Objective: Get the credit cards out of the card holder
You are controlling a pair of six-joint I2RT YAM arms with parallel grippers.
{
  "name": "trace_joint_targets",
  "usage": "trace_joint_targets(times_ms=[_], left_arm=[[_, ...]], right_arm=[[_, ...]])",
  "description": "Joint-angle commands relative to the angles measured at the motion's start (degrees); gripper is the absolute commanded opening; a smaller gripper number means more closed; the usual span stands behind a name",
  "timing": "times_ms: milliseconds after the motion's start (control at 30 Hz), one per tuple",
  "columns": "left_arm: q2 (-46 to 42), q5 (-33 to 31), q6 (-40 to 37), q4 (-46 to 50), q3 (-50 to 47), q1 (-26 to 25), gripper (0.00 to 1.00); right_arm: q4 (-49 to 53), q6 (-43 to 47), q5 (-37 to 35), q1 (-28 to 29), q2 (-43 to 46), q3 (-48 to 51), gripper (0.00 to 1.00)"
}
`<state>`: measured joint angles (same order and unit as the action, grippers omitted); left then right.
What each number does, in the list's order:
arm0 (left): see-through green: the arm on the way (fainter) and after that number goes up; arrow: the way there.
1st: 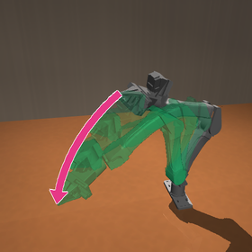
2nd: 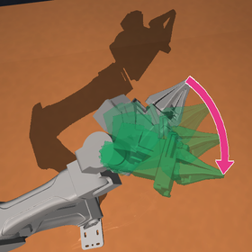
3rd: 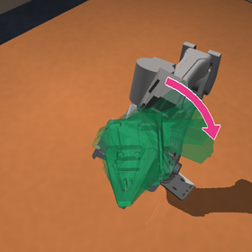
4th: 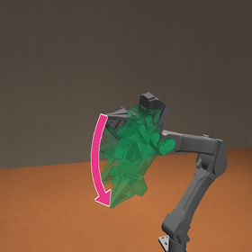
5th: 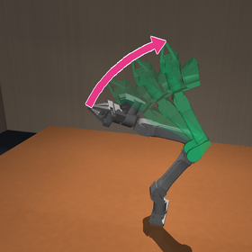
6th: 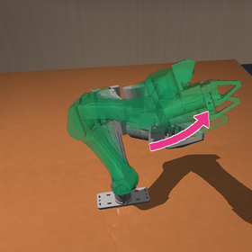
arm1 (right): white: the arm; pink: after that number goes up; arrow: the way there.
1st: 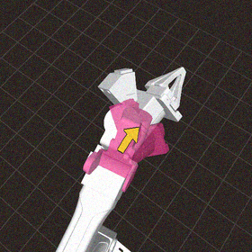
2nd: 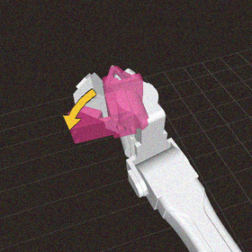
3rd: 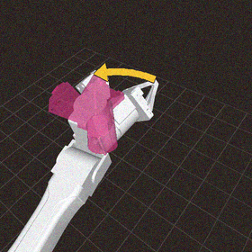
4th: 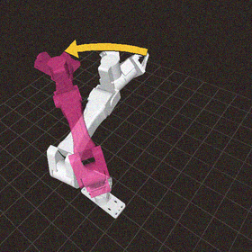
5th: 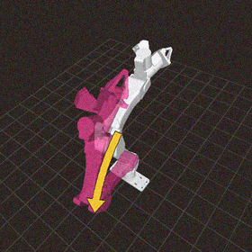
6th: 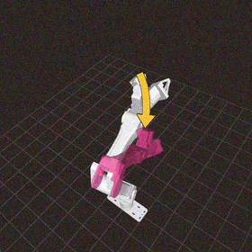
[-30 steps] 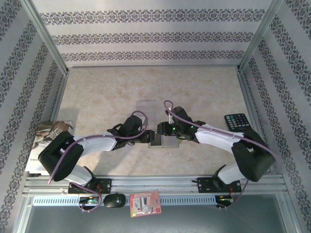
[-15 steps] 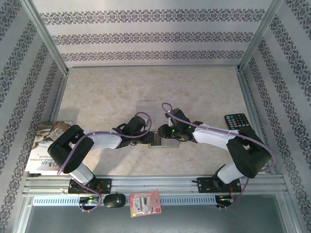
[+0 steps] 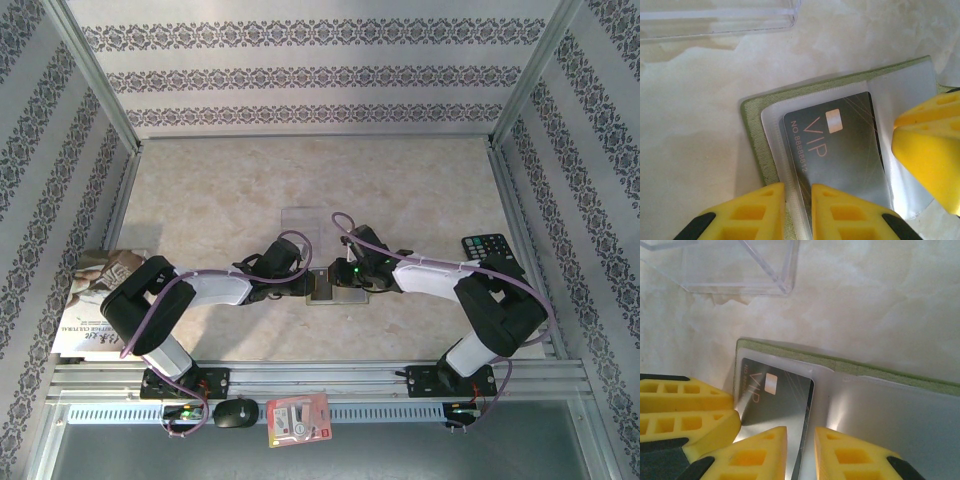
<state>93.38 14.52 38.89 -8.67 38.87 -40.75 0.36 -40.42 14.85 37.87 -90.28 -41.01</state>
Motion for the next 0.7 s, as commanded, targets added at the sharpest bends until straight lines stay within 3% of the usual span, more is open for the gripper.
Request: trace_joint_targets(times_ms=[0,400,667], left_arm=[[2.43,1.42,1.43,0.71,-0.82,0.34,0.19],[3.11,2.19,2.94,-0.58,-1.59,0.32,0.19],[2.55,2.3,3.45,-0.8,-1.85,0.23,0.21]], right_arm=[[-2.67,-1.58,2.32,-1.03,-0.33,1.44,0.2],[-0.44,-1.16,0.63,-1.1,-1.04,1.58,0.16],[2.96,4.11,-6.18,1.54,7.57,1.31,0.34]])
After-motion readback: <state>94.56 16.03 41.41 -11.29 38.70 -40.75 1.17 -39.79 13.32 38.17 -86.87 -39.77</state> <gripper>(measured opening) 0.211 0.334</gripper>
